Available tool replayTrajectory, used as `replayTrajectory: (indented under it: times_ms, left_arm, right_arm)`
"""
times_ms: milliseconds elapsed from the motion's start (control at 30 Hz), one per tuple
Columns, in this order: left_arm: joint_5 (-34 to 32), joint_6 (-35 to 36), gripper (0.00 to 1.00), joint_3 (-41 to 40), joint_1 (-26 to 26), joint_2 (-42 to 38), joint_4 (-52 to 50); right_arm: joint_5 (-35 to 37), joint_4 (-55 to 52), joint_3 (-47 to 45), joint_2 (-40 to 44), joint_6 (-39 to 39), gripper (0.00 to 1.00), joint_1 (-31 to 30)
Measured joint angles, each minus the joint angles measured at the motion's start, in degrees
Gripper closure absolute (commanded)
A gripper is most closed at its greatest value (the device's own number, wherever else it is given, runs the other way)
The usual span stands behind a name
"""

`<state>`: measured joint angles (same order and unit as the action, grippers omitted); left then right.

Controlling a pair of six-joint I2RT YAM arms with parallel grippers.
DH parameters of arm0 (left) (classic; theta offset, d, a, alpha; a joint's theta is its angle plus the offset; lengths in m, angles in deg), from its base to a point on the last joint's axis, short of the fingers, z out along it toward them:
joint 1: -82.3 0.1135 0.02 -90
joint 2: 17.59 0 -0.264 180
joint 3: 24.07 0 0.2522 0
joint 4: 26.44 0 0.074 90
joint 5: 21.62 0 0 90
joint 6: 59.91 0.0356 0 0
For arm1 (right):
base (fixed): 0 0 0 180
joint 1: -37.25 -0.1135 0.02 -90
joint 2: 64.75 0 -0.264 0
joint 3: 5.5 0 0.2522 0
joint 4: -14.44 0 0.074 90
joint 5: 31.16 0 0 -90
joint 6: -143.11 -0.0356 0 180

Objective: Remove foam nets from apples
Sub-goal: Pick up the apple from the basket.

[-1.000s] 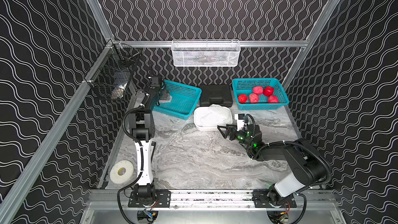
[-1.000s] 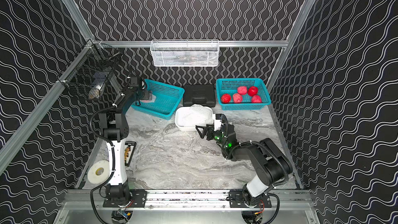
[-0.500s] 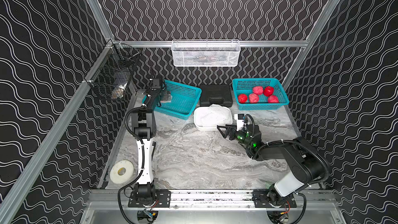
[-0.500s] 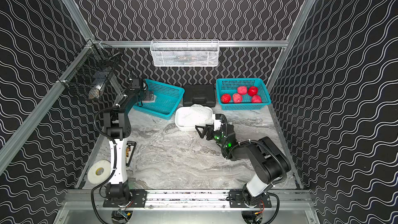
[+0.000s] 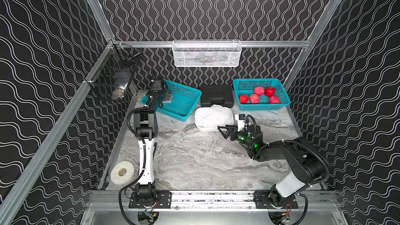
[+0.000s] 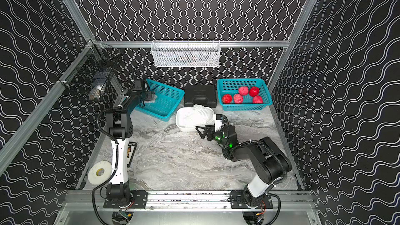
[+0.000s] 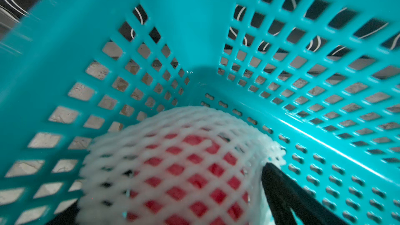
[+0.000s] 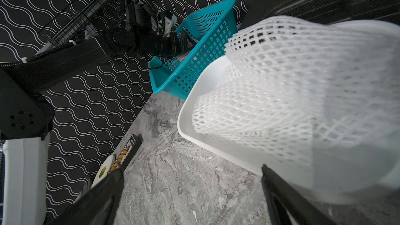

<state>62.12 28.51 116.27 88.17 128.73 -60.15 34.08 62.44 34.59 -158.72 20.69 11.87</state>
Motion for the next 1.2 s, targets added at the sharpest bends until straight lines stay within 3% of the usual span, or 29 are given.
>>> replayTrajectory:
  times_ms: [467, 1200]
  left_arm:
    - [0.2, 0.0, 0.2, -8.3, 0.0, -3.8, 5.4]
    - [2.0, -0.4, 0.33, -6.5, 0.1, -2.6, 7.3]
  right_arm:
    - [-0.5, 2.0, -0.5, -0.7, -1.2, 0.0, 0.6]
    - [-3.5, 12.0, -2.0, -5.1, -8.0, 0.0, 4.4]
